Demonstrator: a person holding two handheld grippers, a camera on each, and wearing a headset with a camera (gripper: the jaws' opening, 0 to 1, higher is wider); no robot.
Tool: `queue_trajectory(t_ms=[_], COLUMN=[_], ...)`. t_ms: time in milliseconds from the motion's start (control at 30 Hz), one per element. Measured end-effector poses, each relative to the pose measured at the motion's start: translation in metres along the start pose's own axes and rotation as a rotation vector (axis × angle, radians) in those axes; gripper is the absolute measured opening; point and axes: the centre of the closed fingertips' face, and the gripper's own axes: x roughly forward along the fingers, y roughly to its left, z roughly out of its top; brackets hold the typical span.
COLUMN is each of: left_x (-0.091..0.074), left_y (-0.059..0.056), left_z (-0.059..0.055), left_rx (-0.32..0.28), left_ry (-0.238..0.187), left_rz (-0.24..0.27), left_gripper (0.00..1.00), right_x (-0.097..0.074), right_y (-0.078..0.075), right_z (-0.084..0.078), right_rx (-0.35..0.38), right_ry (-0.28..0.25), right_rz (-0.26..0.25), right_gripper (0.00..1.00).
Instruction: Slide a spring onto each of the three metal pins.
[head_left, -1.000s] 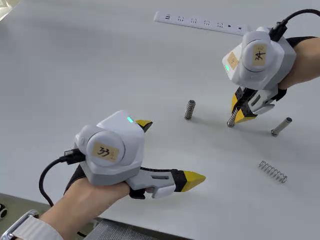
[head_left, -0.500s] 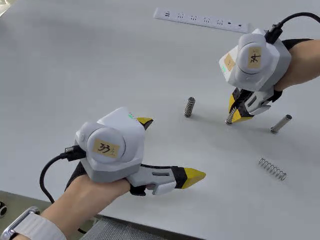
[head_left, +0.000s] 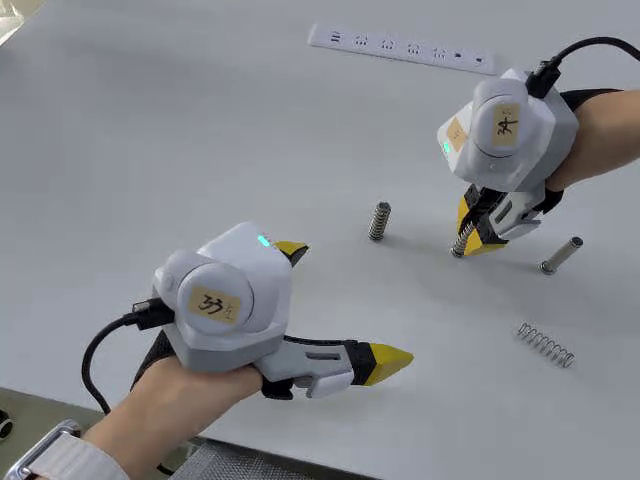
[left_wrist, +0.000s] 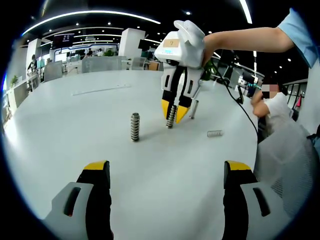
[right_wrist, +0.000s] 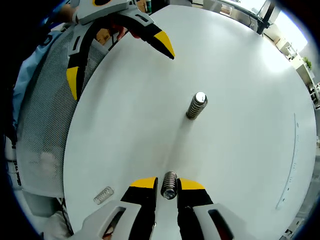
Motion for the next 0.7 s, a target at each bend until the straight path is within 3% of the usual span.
queue_trajectory(t_ms=[167, 533, 700], left_x=[0.0002, 0.0015, 0.0013], left_y=[-0.0002, -0.0015, -0.0014], left_z=[0.0005, 0.0021, 0.0031], left_rx=[0.0, 0.008, 0.009], left_ry=[0.0, -0.001, -0.002], left_rz=[-0.001, -0.008, -0.009], left_gripper=[0.93, 0.93, 0.93], right_x=[0.0021, -0.0002, 0.0013], right_y=[-0.0013, 0.005, -0.0007], right_z=[0.0002, 0.0015, -0.0004], right_rx=[0.017, 0.062, 0.067], right_ry=[-0.015, -0.037, -0.051], right_rz=[0.001, -0.006, -0.028], right_gripper=[0.26, 0.71, 0.9])
